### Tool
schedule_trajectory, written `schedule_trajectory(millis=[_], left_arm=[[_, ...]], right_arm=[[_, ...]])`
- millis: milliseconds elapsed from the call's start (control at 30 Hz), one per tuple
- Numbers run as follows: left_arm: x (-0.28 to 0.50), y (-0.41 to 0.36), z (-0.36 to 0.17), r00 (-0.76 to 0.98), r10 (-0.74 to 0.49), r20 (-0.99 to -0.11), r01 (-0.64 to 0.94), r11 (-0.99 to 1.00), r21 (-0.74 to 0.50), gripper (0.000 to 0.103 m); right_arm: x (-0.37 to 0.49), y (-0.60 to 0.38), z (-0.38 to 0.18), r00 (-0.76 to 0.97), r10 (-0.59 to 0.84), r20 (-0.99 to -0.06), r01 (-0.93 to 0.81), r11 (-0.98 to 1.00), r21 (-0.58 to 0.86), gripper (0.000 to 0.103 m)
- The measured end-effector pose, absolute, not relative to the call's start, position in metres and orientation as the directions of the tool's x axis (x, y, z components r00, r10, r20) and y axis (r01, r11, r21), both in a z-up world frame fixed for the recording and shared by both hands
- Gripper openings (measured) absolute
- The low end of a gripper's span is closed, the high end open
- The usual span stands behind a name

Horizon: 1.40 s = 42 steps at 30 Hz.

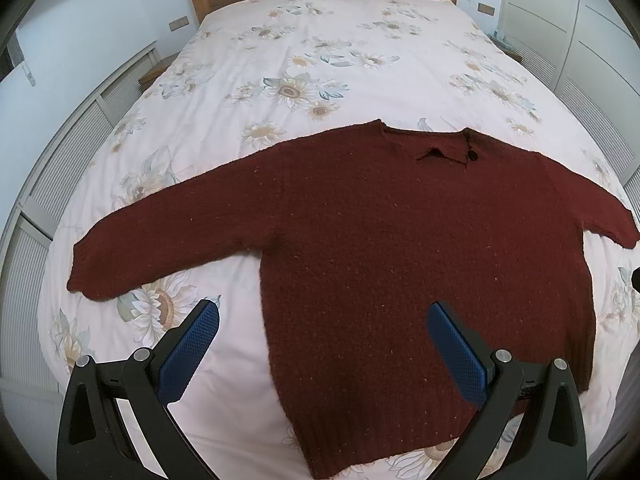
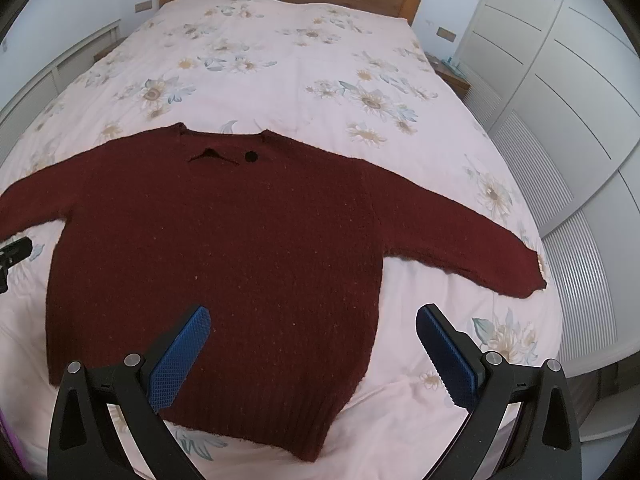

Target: Fold small clothes

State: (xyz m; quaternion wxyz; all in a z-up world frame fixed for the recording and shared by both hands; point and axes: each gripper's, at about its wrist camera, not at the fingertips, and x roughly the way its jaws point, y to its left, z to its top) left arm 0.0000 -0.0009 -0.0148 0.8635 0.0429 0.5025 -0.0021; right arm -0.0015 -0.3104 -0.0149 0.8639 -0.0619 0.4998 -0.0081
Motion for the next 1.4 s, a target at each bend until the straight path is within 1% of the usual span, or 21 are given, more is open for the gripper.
schedule_trajectory(millis=[267,400,500,633,700,833,933,1033,1133,1233,1300,1400], left_arm=[[0.004,0.000,-0.017,0.487,0.039,-0.873,0.056,0.996,0.076,0.102],[0.012,-0.003,-0.019,0.480,0.042,-0.876,0.066,0.994,0.084,0.102],[0.020,-0.002,-0.019,0.484,0.044,-0.874,0.071,0.993,0.089,0.102],[0.038,0.006,-0.017,0.501,-0.001,-0.866,0.060,0.998,0.033,0.102],[0.049,0.007,-0.015,0.504,0.003,-0.864,0.054,0.998,0.034,0.102],[0.071,0.010,-0.016,0.512,0.051,-0.857,0.033,0.996,0.079,0.102],[0.082,0.014,-0.022,0.501,0.061,-0.863,0.023,0.996,0.084,0.102],[0.089,0.014,-0.033,0.484,0.080,-0.871,0.017,0.995,0.101,0.102],[0.094,0.015,-0.047,0.451,0.074,-0.889,0.012,0.996,0.089,0.102],[0.096,0.014,-0.060,0.422,0.077,-0.903,0.016,0.996,0.093,0.102],[0.097,0.014,-0.070,0.401,0.093,-0.912,0.014,0.994,0.107,0.102],[0.096,0.015,-0.077,0.384,0.077,-0.920,0.006,0.996,0.087,0.102]], right_arm=[[0.010,-0.319,-0.022,0.497,-0.077,-0.864,-0.023,0.995,-0.101,0.103],[0.020,-0.338,-0.032,0.496,-0.053,-0.867,0.016,0.999,-0.052,0.103],[0.033,-0.366,-0.037,0.516,-0.070,-0.854,0.070,0.997,-0.040,0.103],[0.058,-0.424,-0.046,0.519,-0.126,-0.846,0.163,0.986,-0.047,0.103],[0.074,-0.463,-0.055,0.507,-0.152,-0.849,0.220,0.975,-0.044,0.103],[0.103,-0.545,-0.084,0.444,-0.208,-0.871,0.365,0.930,-0.036,0.103],[0.118,-0.608,-0.116,0.367,-0.258,-0.894,0.485,0.873,-0.053,0.103],[0.121,-0.665,-0.150,0.308,-0.241,-0.921,0.591,0.806,-0.014,0.103],[0.119,-0.708,-0.179,0.261,-0.216,-0.941,0.686,0.728,0.023,0.103],[0.114,-0.731,-0.202,0.233,-0.193,-0.953,0.740,0.671,0.045,0.103],[0.113,-0.741,-0.212,0.250,-0.167,-0.954,0.751,0.656,0.082,0.103],[0.114,-0.747,-0.216,0.268,-0.150,-0.952,0.759,0.641,0.113,0.102]])
